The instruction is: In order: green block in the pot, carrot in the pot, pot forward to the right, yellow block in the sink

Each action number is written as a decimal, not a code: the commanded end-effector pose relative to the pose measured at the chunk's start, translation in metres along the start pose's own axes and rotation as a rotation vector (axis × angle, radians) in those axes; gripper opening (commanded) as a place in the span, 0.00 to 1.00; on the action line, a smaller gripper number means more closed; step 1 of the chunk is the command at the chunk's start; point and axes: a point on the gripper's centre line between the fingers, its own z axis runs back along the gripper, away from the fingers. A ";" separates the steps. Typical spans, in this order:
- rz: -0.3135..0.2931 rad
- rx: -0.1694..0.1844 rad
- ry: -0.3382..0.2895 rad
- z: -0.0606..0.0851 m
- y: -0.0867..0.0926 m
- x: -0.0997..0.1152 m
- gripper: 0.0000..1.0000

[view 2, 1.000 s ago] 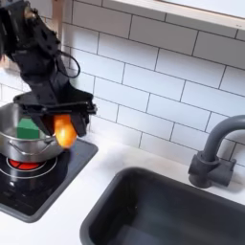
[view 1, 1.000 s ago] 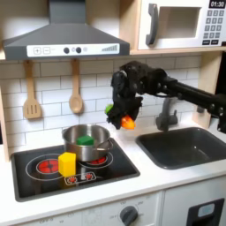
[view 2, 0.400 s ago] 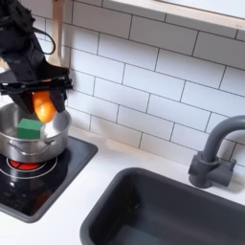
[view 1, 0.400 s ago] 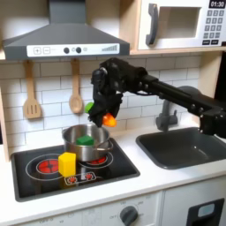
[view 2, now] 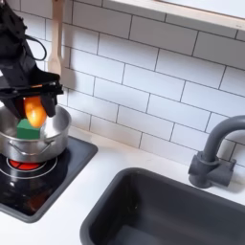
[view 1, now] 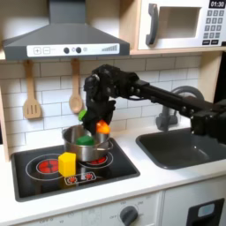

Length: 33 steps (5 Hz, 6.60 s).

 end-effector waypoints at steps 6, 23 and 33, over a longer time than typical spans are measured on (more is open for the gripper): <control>-0.040 -0.034 -0.022 0.023 -0.006 -0.008 1.00; 0.042 -0.041 0.027 -0.009 -0.006 -0.005 0.00; 0.476 0.079 0.034 0.021 0.016 -0.031 1.00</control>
